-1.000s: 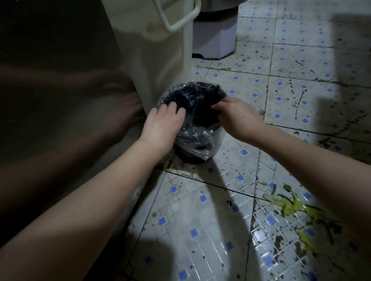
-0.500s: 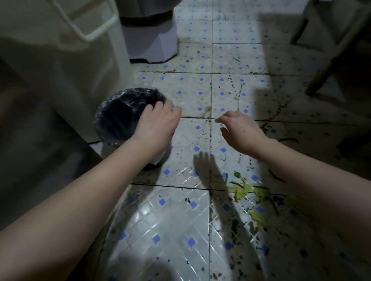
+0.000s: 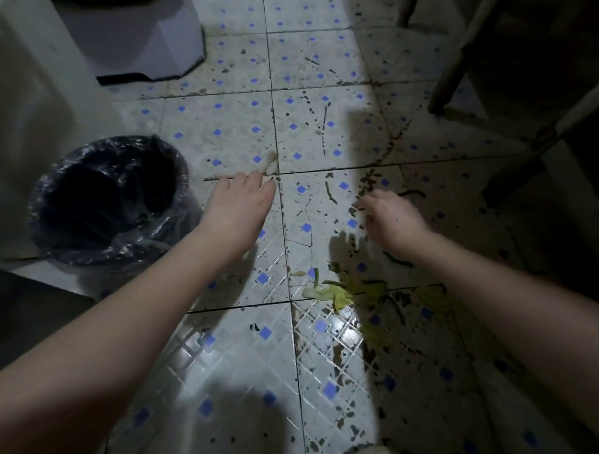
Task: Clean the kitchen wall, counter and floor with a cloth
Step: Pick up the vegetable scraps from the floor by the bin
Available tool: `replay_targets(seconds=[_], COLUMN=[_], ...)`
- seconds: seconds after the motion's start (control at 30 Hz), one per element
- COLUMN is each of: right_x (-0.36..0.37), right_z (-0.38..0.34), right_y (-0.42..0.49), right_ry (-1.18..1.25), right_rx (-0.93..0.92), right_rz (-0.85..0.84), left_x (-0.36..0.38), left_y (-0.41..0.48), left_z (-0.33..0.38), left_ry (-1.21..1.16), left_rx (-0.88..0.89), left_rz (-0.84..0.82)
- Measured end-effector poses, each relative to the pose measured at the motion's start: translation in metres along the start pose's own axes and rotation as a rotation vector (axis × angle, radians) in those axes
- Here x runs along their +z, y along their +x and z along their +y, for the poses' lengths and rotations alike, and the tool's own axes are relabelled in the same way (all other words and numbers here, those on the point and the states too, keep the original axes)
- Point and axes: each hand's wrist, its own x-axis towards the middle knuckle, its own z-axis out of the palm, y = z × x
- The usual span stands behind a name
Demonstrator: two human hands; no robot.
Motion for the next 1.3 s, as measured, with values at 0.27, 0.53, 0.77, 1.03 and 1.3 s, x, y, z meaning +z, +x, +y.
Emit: replay_targets(seconds=[0.27, 0.53, 0.77, 1.03, 1.3], right_x=[0.038, 0.066, 0.070, 0.080, 0.082], right_z=[0.022, 0.041, 0.058, 0.071, 0.083], right_y=[0.016, 0.030, 0.046, 0.077, 0.095], right_ry=[0.142, 0.200, 0.240, 0.205, 0.115], right_rx=[0.099, 0.154, 0.185, 0.169, 0.160], right_rz=[-0.024, -0.032, 0.022, 0.021, 0.008], left_x=[0.037, 0.070, 0.080, 0.095, 0.107], left_y=[0.028, 0.050, 0.084, 0.125, 0.142], left_z=[0.022, 0.031, 0.041, 0.064, 0.079], left_ry=[-0.047, -0.048, -0.008, -0.004, 0.010], left_rx=[0.055, 0.123, 0.219, 0.285, 0.301], left_rz=[-0.079, -0.130, -0.147, -0.194, -0.282])
